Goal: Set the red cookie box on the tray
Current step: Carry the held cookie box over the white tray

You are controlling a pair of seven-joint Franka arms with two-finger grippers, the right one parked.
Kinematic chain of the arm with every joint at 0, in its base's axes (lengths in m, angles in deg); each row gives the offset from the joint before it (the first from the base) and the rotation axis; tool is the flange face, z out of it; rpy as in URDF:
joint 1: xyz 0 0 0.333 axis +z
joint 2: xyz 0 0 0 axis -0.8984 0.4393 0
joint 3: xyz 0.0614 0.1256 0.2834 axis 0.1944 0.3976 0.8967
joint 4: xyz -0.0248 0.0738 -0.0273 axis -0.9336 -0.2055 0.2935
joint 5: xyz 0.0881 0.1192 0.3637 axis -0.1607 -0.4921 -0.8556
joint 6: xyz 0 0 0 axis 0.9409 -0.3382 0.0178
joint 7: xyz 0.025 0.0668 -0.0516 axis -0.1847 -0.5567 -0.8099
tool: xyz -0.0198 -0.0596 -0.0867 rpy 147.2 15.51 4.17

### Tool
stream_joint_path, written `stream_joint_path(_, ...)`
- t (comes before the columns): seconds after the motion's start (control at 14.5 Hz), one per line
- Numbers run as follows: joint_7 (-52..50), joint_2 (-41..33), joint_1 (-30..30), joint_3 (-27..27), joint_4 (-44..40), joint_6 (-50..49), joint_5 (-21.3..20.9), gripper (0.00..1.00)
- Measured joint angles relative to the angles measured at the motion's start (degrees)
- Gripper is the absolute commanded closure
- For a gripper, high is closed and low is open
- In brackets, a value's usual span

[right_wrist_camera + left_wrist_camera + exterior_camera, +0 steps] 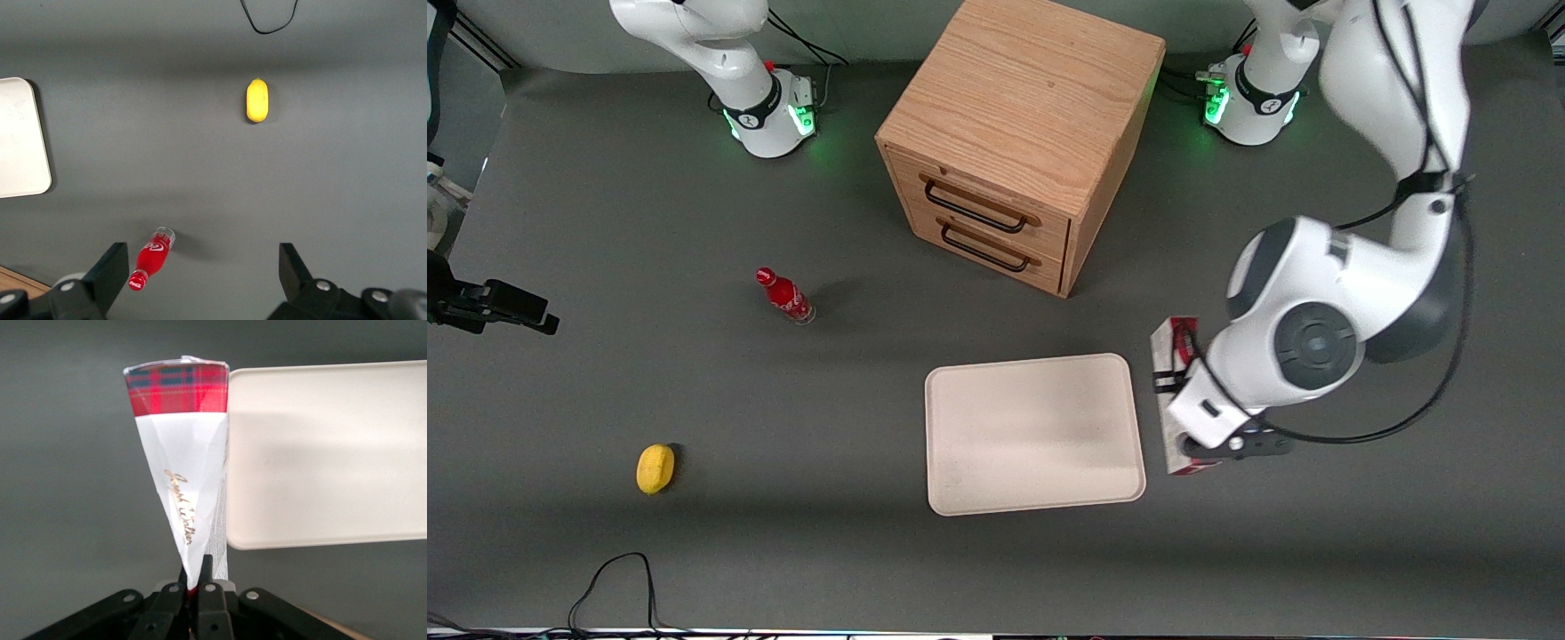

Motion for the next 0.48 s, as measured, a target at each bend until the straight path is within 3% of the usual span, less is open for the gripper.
stream_joint_path(0.48,-5.54,8.90,-2.76,0.11,-1.36,8.46,0.00,1.00)
